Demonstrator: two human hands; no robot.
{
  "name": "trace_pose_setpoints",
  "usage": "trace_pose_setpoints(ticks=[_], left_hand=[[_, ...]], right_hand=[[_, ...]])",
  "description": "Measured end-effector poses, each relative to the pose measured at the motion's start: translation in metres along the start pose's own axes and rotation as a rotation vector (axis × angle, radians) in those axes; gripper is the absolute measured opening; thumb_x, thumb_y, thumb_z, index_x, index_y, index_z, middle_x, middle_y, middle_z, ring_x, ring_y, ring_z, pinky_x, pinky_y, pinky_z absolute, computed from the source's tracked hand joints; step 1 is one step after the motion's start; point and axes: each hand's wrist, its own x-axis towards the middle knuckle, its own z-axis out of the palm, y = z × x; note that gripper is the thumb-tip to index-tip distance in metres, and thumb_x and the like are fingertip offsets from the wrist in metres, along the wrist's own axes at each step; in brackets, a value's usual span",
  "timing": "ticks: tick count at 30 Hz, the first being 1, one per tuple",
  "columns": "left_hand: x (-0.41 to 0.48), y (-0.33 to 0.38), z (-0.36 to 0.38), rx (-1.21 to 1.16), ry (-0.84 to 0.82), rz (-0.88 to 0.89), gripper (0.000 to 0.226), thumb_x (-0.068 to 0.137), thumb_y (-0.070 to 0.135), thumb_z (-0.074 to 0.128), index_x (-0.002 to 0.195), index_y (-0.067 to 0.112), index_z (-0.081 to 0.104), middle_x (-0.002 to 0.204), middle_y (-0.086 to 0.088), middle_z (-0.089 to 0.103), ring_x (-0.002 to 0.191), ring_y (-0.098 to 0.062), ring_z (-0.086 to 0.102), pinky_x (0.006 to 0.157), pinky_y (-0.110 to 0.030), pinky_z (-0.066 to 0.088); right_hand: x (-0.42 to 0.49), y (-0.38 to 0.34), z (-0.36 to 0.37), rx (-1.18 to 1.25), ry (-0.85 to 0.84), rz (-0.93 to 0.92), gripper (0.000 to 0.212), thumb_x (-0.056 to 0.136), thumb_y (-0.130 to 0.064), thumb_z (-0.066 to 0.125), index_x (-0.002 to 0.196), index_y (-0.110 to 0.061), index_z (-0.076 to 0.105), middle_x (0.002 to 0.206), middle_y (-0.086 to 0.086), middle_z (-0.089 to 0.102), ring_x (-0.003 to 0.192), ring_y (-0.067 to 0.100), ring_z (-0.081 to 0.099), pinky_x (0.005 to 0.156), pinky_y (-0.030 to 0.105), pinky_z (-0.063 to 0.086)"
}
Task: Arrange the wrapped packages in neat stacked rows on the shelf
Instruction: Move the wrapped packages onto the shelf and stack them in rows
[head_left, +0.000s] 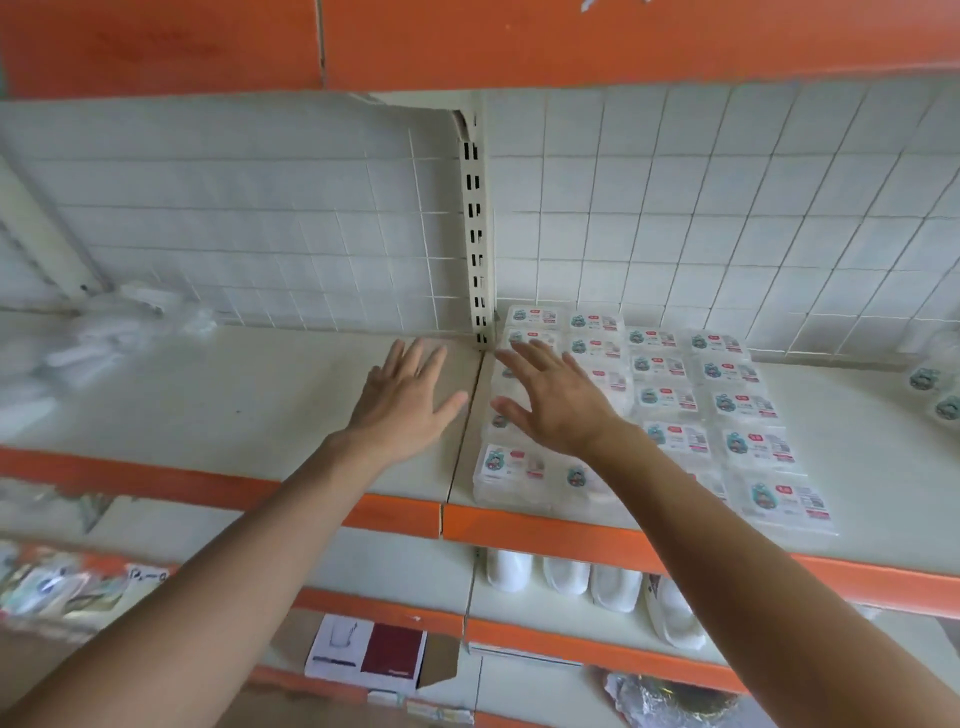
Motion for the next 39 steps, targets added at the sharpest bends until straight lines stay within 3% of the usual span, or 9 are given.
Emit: trace_pose_setpoints(ticks=[8, 20, 27, 35, 39], left_hand=[[-0.062, -0.103, -0.023, 0.096, 0.041, -0.206, 0.068, 0.099, 0.057, 0.023, 0.155, 0.022, 0.005, 0.163, -0.004, -0.006, 0.149, -0.026, -0.010, 0.119, -0.049, 0.008], [-0.143, -0.309, -0.053, 0.002, 0.126, -0.245, 0.070, 0.099, 0.054, 0.029, 0.154, 0.019, 0.005, 0.163, -0.007, -0.002, 0.149, -0.027, -0.006, 0.120, -0.049, 0.010], [-0.142, -0.392, -0.046, -0.014, 0.114, -0.297, 0.067, 0.100, 0.049, 0.033, 0.153, 0.014, 0.011, 0.162, -0.011, 0.004, 0.149, -0.029, -0.001, 0.119, -0.047, 0.014], [-0.123, -0.481, -0.033, -0.085, 0.100, -0.472, 0.064, 0.100, 0.039, 0.039, 0.152, 0.011, 0.015, 0.159, -0.016, 0.011, 0.147, -0.031, 0.008, 0.118, -0.045, 0.020], [-0.111, -0.507, -0.029, -0.284, 0.096, -0.501, 0.062, 0.099, 0.029, 0.047, 0.151, 0.012, 0.018, 0.150, -0.015, 0.031, 0.137, -0.031, 0.034, 0.109, -0.041, 0.036]], right_hand=[[0.041, -0.114, 0.018, -0.085, 0.020, -0.123, 0.067, 0.097, -0.057, 0.034, 0.153, -0.026, 0.016, 0.161, 0.003, 0.015, 0.148, 0.023, 0.009, 0.119, 0.048, 0.011], [0.105, -0.325, 0.077, 0.096, 0.041, 0.012, 0.060, 0.100, -0.048, 0.034, 0.153, -0.025, 0.017, 0.161, 0.000, 0.015, 0.149, 0.021, 0.007, 0.120, 0.046, 0.012], [0.153, -0.384, 0.108, 0.134, -0.004, -0.015, 0.059, 0.101, -0.045, 0.036, 0.153, -0.025, 0.018, 0.160, 0.002, 0.017, 0.148, 0.022, 0.010, 0.119, 0.046, 0.015], [0.236, -0.427, 0.153, 0.189, -0.069, -0.173, 0.059, 0.100, -0.043, 0.039, 0.153, -0.024, 0.018, 0.160, 0.004, 0.017, 0.147, 0.022, 0.014, 0.118, 0.046, 0.022], [0.269, -0.446, 0.170, 0.251, -0.088, -0.258, 0.060, 0.100, -0.039, 0.043, 0.153, -0.023, 0.019, 0.159, 0.005, 0.019, 0.147, 0.022, 0.017, 0.118, 0.040, 0.025]])
